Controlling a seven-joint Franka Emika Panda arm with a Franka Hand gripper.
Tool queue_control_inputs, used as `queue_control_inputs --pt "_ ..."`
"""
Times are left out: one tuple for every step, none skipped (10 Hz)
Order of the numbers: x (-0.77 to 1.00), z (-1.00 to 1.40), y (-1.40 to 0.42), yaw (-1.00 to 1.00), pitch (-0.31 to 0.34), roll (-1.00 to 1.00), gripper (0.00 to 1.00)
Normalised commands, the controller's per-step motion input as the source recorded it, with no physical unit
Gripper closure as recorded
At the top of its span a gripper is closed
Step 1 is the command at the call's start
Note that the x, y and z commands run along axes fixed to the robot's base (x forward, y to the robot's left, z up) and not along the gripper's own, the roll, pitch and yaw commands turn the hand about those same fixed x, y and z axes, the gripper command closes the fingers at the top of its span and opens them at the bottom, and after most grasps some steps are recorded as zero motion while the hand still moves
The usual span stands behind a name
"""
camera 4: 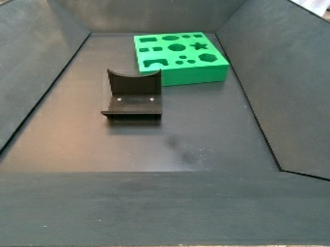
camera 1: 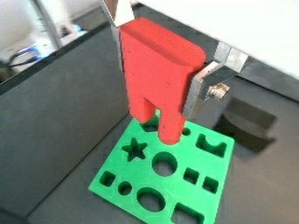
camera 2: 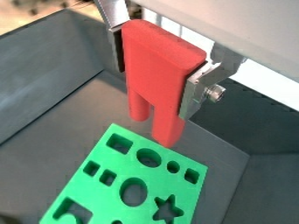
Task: Pick up the square-circle object. Move up. Rotate the square-circle object. Move to above the board. Insert the square-circle object.
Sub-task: Move to above the board, then insert the square-circle object.
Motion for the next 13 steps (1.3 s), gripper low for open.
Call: queue_control_inputs --pt "0.09 0.02 -0.04 0.34 0.166 0.17 1.00" --pt "-0.09 -0.83 -0.30 0.79 -0.156 0.13 1.00" --pt "-0.09 -0.85 -0.32 0.79 -0.140 0.12 1.00" --pt "-0.06 -0.84 -0.33 0.80 -0.126 0.11 1.00" --pt "-0.04 -0.83 -0.33 0.80 -0.123 0.11 1.00" --pt "-0.05 -0.78 -0.26 0.85 -0.169 0.09 1.00" --pt "-0.05 -0.80 -0.29 0.83 -0.177 0.10 1.00" --pt "0.00 -0.82 -0.23 0.69 -0.176 0.10 1.00" --pt "0.00 -0.95 0.00 0.37 -0.130 0.05 1.00" --pt "-0.05 -0.88 0.00 0.00 -0.123 0.00 1.00" --pt "-0.15 -0.84 0.00 0.00 -0.124 0.00 1.00" --pt "-0.16 -0.88 0.00 0.00 -0.153 0.00 1.00" --pt "-0.23 -0.92 0.00 -0.01 -0.189 0.00 1.00"
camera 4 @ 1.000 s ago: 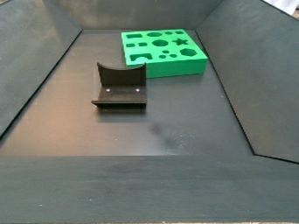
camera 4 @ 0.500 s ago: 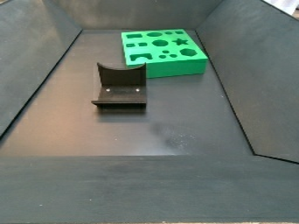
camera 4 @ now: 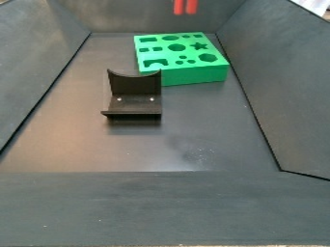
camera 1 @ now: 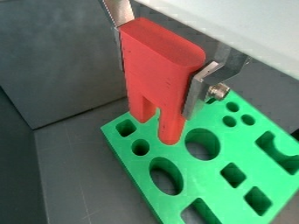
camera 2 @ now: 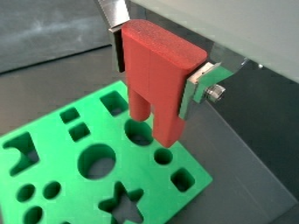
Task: Pick up the square-circle object. Move up. Rotate the square-circle object. Move to above the board. Insert the square-circle object.
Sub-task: Insert the square-circle object.
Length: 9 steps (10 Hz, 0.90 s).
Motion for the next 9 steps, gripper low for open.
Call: queue_control_inputs --pt "-0.37 -0.88 0.00 -0.06 -0.210 0.00 1.00" --pt "-0.51 -0.76 -0.01 -0.02 -0.273 0.04 1.00" --pt "-0.43 -0.71 -0.15 -0.02 -0.274 0.13 1.00" --pt "-0.21 -0.58 -0.24 -0.11 -0.156 0.26 1.00" --pt "-0.17 -0.51 -0.33 -0.15 -0.106 0.30 1.00" --pt "-0.14 -0.44 -0.39 -0.13 -0.084 0.35 1.00" --pt "-0.01 -0.19 -0.40 -0.15 0.000 0.43 1.00" --pt "0.00 -0.12 -0.33 -0.14 0.064 0.45 1.00" --pt "0.00 -0.30 -0.01 0.00 0.000 0.18 1.00"
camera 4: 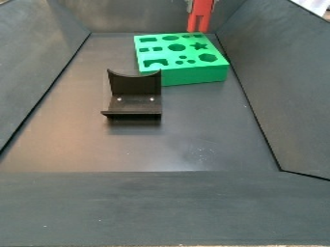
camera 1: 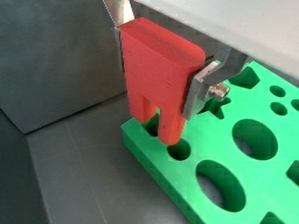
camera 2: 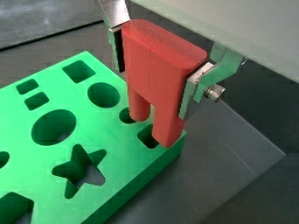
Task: Pick up the square-circle object. Move up. Rotate the square-circle object. Move to above the board. Insert the square-circle object.
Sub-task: Insert the square-circle object.
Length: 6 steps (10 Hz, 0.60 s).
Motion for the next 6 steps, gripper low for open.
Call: queue_control_inputs --pt "0.19 -0.30 0.00 0.31 0.000 0.17 1.00" --pt "0.24 -0.25 0.00 0.29 0.000 0.16 1.00" --pt "0.16 -0.18 0.00 0.19 0.006 0.13 1.00" --pt "0.28 -0.17 0.00 0.01 0.043 0.11 1.00" --pt "0.41 -0.13 0.00 0.00 0.113 0.17 1.00" --pt "0.33 -0.11 0.00 -0.07 0.150 0.28 1.00"
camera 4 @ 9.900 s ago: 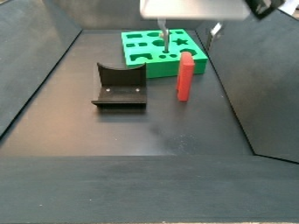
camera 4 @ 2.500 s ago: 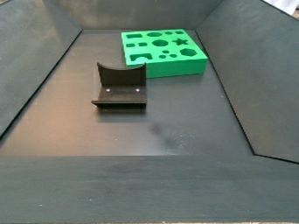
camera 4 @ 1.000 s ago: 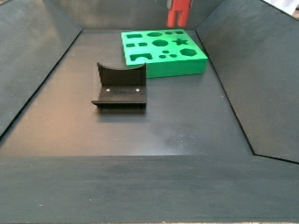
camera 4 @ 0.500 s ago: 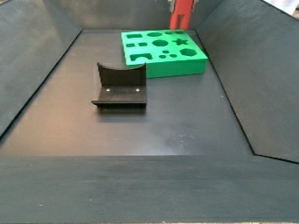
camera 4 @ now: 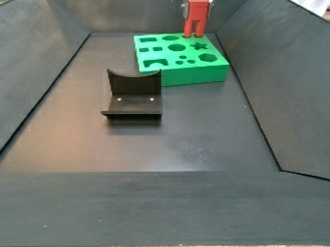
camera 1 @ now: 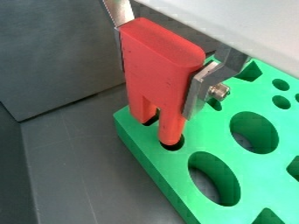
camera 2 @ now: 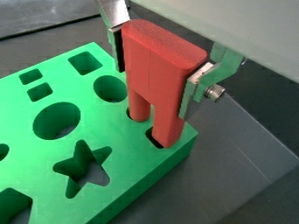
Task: Pick up the square-circle object. Move up. Rotate the square-circle object. Move to above the board. Insert the square-circle object.
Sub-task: Insert the square-circle object.
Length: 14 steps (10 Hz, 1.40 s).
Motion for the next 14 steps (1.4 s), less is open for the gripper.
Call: queue_control_inputs --pt "0.29 -0.13 0.00 -0.13 0.173 0.31 1.00" --pt "0.27 -0.18 0.00 -0.15 0.164 0.31 1.00" --pt "0.27 -0.29 0.00 -0.15 0.149 0.27 1.00" --pt "0.23 -0.40 -0.04 -0.14 0.103 0.22 1.00" --pt "0.11 -0.46 -0.07 -0.11 0.060 0.16 1.00" --pt "0.00 -0.45 -0.06 -0.02 0.017 0.07 1.00" --pt "-0.07 -0.44 -0.01 0.00 0.000 0.00 1.00" --pt "-0.15 -0.31 0.00 0.00 0.000 -0.03 1.00" --pt "-0.17 -0.29 0.00 -0.01 0.000 -0.06 1.00" --pt "-0.02 -0.35 0.00 -0.10 0.000 -0.09 1.00" --pt "0.00 -0.42 0.00 -0.25 0.000 -0.06 1.00" --pt "0.01 -0.45 0.00 -0.26 0.000 -0.07 1.00" --pt "0.00 -0.47 0.00 -0.23 0.000 -0.08 1.00" --pt "0.00 -0.47 0.00 -0.11 -0.034 -0.06 1.00"
